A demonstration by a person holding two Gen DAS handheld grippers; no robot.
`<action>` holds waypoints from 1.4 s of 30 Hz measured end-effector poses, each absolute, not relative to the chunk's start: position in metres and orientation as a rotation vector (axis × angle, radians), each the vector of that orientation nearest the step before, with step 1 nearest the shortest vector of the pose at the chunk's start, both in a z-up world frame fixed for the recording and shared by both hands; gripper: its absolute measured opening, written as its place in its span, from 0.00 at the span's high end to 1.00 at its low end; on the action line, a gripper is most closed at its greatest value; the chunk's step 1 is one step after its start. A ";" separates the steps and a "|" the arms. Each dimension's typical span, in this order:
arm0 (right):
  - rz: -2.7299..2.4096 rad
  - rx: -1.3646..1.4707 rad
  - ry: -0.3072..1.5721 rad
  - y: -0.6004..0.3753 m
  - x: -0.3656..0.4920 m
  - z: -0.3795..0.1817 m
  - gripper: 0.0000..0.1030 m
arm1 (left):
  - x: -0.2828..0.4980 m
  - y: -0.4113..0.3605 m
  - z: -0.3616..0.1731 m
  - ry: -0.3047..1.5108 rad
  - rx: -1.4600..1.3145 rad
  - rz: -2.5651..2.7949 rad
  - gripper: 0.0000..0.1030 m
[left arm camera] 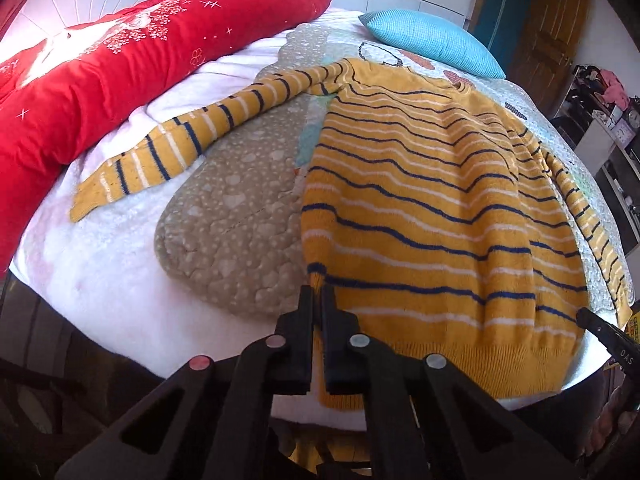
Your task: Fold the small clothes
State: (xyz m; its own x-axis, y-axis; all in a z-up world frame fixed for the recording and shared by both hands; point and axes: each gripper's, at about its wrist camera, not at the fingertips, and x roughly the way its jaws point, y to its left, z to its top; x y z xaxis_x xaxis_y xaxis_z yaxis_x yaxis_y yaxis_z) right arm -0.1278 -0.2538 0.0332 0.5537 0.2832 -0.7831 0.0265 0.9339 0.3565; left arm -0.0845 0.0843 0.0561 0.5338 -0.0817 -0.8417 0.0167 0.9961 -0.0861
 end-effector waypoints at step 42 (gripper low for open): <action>-0.318 0.576 0.766 -0.523 -0.077 0.144 0.89 | -0.093 0.048 0.091 0.844 -0.013 -0.115 0.30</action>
State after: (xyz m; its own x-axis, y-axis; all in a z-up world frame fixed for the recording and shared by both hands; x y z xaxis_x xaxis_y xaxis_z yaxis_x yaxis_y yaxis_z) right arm -0.0774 -0.5233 0.1440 0.6840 -0.0638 -0.7267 0.4693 0.8011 0.3714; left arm -0.0931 0.0479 0.0915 0.6589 -0.1070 -0.7445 0.0969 0.9937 -0.0571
